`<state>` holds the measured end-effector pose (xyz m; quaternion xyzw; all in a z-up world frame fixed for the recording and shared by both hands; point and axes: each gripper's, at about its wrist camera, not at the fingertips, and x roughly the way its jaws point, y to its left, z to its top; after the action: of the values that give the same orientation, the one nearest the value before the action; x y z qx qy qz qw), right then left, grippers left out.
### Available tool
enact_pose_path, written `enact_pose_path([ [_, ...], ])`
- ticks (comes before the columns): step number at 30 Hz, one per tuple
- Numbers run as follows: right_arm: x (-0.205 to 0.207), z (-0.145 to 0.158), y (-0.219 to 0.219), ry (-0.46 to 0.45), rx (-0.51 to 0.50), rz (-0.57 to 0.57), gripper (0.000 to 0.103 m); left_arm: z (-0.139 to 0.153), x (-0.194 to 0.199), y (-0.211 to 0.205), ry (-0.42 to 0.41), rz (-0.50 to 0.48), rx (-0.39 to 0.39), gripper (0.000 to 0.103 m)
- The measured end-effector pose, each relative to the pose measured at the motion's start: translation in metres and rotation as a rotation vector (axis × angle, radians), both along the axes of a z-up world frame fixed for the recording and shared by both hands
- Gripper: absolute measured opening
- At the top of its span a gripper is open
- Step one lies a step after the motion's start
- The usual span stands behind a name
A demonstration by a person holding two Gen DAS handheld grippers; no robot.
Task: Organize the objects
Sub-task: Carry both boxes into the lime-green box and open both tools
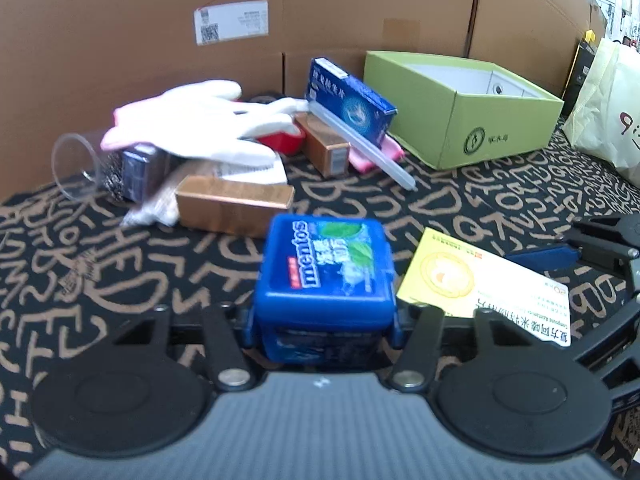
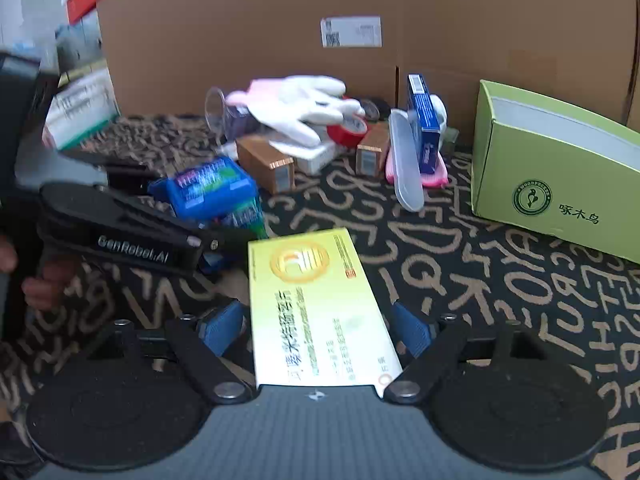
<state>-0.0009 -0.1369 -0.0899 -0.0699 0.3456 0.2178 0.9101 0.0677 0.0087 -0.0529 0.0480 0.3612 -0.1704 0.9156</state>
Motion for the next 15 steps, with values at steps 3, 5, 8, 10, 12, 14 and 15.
enact_pose_path([
  [3,-0.001,-0.001,-0.003,-0.013,0.014,-0.012,0.073,0.005,-0.004,0.000,0.019,0.011,-0.013,0.054],
  [5,-0.003,0.006,-0.013,-0.035,0.037,-0.039,0.072,0.017,-0.004,-0.001,0.034,-0.009,-0.065,0.054],
  [8,-0.002,0.030,-0.040,-0.083,0.081,-0.103,0.072,0.051,-0.001,-0.015,-0.030,-0.066,-0.100,0.054],
  [10,0.003,0.052,-0.060,-0.123,0.093,-0.152,0.072,0.075,0.003,-0.031,-0.089,-0.114,-0.110,0.054],
  [12,0.012,0.076,-0.078,-0.172,0.084,-0.203,0.072,0.098,0.013,-0.051,-0.133,-0.158,-0.124,0.054],
  [14,0.026,0.096,-0.092,-0.219,0.063,-0.248,0.072,0.117,0.029,-0.072,-0.169,-0.179,-0.129,0.054],
  [15,0.035,0.104,-0.098,-0.238,0.047,-0.273,0.072,0.124,0.038,-0.082,-0.176,-0.184,-0.134,0.054],
])
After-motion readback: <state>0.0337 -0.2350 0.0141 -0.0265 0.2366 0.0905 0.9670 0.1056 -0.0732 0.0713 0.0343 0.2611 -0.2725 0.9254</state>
